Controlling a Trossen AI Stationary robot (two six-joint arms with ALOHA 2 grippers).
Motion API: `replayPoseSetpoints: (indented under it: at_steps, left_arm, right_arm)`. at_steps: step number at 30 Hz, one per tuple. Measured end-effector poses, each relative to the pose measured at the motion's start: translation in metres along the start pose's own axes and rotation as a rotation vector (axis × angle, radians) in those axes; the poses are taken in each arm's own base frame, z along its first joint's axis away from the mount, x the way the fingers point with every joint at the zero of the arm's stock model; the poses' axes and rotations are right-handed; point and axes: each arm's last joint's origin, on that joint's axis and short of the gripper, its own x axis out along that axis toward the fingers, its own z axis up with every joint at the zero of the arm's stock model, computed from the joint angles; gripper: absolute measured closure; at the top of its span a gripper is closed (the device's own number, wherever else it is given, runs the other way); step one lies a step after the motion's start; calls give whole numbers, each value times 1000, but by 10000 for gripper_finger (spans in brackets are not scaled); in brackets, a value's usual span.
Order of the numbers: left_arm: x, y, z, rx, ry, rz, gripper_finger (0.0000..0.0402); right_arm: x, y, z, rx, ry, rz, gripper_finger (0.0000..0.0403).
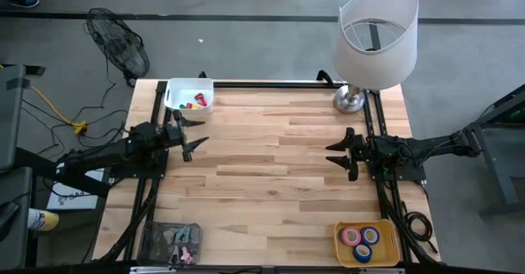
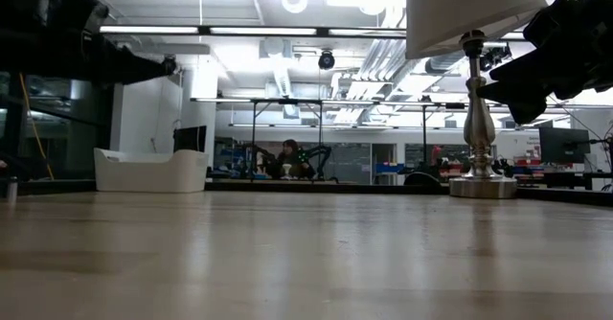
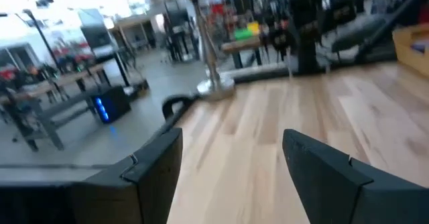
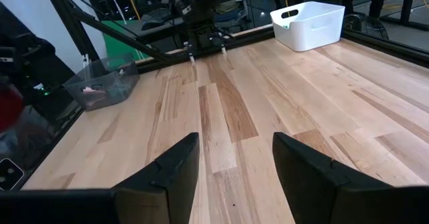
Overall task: Pick and place Stapler, Stapler remover, tape
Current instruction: Return to Home Position
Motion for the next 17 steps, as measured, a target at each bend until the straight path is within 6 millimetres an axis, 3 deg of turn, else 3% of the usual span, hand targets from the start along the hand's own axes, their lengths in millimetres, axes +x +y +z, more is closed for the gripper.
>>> replayPoseSetpoints:
  at_steps: [17]
  left_arm:
    - [0, 0, 0, 0, -4, 2, 147]
  right_arm:
    - [0, 0, 0, 0, 0, 0, 222]
